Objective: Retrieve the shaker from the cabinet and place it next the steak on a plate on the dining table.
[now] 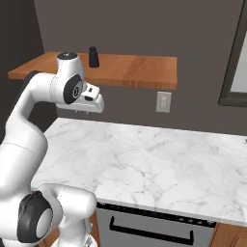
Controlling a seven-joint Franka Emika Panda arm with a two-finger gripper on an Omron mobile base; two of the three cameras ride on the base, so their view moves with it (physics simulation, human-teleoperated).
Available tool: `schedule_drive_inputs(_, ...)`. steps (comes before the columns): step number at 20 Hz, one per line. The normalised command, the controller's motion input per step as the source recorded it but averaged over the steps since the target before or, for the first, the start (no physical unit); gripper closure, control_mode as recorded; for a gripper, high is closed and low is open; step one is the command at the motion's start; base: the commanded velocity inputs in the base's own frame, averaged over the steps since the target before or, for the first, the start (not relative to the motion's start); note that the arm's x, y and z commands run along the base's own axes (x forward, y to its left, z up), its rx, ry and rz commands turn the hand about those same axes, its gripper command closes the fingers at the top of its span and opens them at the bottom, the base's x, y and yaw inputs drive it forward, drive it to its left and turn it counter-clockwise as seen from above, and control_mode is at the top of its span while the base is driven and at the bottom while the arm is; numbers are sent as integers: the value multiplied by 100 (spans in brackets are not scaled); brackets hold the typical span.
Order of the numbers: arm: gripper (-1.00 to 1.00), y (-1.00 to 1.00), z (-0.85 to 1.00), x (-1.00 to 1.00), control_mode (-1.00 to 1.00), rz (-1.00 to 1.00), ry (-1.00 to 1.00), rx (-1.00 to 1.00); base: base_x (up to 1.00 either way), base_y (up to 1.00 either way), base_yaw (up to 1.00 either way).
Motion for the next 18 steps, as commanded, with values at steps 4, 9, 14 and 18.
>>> schedule_drive_inputs(4,-100,0,0,0,-100,0,-1,0,0,0,0)
schedule_drive_inputs(9,-100,0,6,-6,-100,0,-10,0,0,0,0)
schedule_drive_inputs(14,-100,0,23,-20,-100,0,-18,0,0,0,0)
schedule_drive_inputs(18,-100,0,41,-8,-100,0,-18,0,0,0,0)
